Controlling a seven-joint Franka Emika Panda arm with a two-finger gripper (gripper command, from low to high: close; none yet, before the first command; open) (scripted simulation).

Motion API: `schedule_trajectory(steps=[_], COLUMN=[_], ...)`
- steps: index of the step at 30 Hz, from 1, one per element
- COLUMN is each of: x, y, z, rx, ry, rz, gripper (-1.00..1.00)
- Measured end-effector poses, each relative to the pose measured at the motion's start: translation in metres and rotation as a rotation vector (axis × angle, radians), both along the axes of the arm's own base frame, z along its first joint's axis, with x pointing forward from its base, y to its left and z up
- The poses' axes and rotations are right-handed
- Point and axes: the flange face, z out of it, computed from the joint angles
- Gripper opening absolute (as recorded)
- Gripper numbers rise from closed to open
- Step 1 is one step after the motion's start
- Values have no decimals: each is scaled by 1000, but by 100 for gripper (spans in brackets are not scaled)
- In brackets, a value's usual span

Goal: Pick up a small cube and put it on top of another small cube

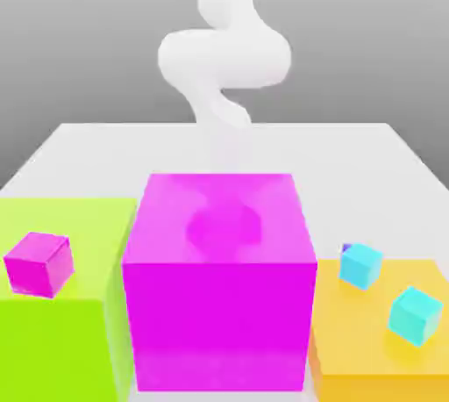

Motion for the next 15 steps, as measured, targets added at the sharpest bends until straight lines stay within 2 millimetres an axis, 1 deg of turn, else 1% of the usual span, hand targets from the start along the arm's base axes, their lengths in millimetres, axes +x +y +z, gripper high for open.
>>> schedule_trajectory(steps=[2,4,6,8,10,12,14,15], x=[18,27,28,23,10,-11,-40,-58], y=[33,64,93,120,144,165,183,190], z=[-49,-99,-149,-199,-249,-300,-351,-377], rx=[21,39,52,60,64,64,57,51], ry=[72,143,213,285,358,435,515,557], rz=[3,3,1,-4,-12,-23,-38,-47], gripper=[0,0,0,0,0,0,0,0])
